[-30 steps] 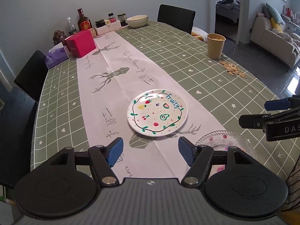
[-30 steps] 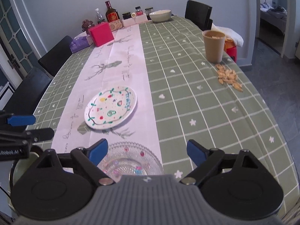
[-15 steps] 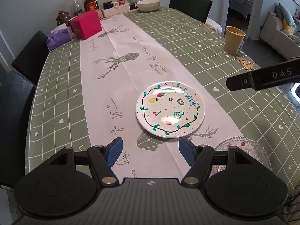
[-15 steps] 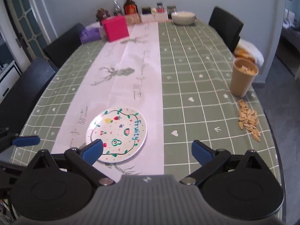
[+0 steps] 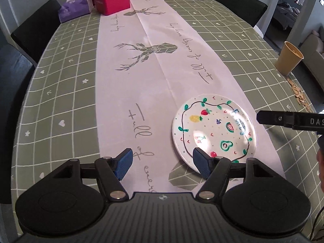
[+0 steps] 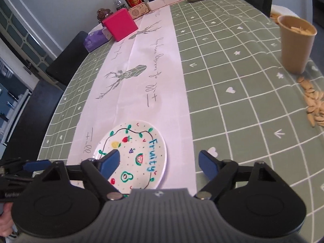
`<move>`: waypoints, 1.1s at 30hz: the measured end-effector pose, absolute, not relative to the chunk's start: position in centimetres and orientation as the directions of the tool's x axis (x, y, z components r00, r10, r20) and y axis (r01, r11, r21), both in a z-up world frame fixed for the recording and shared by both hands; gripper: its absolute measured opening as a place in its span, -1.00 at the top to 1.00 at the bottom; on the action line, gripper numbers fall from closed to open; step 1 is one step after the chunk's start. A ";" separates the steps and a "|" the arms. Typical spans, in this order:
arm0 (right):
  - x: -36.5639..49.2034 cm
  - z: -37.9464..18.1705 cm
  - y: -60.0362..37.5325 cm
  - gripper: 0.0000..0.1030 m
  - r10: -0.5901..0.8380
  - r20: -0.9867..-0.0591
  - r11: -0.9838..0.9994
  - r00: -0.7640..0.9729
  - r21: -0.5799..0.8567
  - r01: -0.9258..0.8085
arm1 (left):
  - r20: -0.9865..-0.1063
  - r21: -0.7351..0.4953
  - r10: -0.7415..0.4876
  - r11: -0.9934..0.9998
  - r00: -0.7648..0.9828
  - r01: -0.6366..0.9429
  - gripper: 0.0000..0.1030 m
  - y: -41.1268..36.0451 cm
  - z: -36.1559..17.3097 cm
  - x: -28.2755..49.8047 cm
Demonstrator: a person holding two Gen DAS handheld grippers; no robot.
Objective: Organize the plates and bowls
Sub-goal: 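Grasp the Fruity plate rim with the right tool while the left tool grips it too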
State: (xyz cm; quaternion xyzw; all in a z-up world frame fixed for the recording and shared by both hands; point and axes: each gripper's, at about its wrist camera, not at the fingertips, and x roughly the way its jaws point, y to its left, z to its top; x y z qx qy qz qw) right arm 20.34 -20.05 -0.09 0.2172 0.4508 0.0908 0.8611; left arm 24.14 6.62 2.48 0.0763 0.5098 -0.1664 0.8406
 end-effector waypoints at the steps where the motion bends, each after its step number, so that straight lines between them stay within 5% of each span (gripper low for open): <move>1: 20.5 -0.5 -20.2 -0.56 0.368 -0.732 0.879 0.573 0.475 0.042 | -0.887 -0.064 -0.222 0.928 0.405 0.367 -0.50 6.5 2.1 24.7; 11: 20.8 -3.2 -22.8 -0.18 0.473 -0.687 0.790 0.552 0.608 0.080 | -0.854 -0.327 -0.425 0.887 0.301 0.325 -0.24 7.8 -0.8 27.9; 18: 20.8 -4.0 -24.1 -0.06 0.530 -0.646 0.727 0.550 0.680 0.098 | -0.845 -0.367 -0.445 0.886 0.295 0.283 -0.06 8.9 -1.8 28.6; 22: 20.8 -5.0 -24.6 0.24 0.581 -0.611 0.669 0.538 0.735 0.112 | -0.835 -0.437 -0.490 0.867 0.251 0.240 0.26 9.4 -2.9 29.2; 26: 20.8 -6.5 -24.6 0.70 0.633 -0.584 0.598 0.508 0.786 0.158 | -0.815 -0.479 -0.522 0.851 0.251 0.214 0.32 9.6 -3.3 29.3; 30: 20.8 -7.3 -24.7 0.85 0.653 -0.560 0.557 0.510 0.811 0.177 | -0.813 -0.490 -0.524 0.851 0.254 0.189 0.38 9.9 -3.5 29.3; 33: 20.7 -7.6 -24.8 0.95 0.652 -0.556 0.545 0.516 0.817 0.191 | -0.821 -0.488 -0.513 0.858 0.252 0.158 0.62 10.3 -3.7 29.6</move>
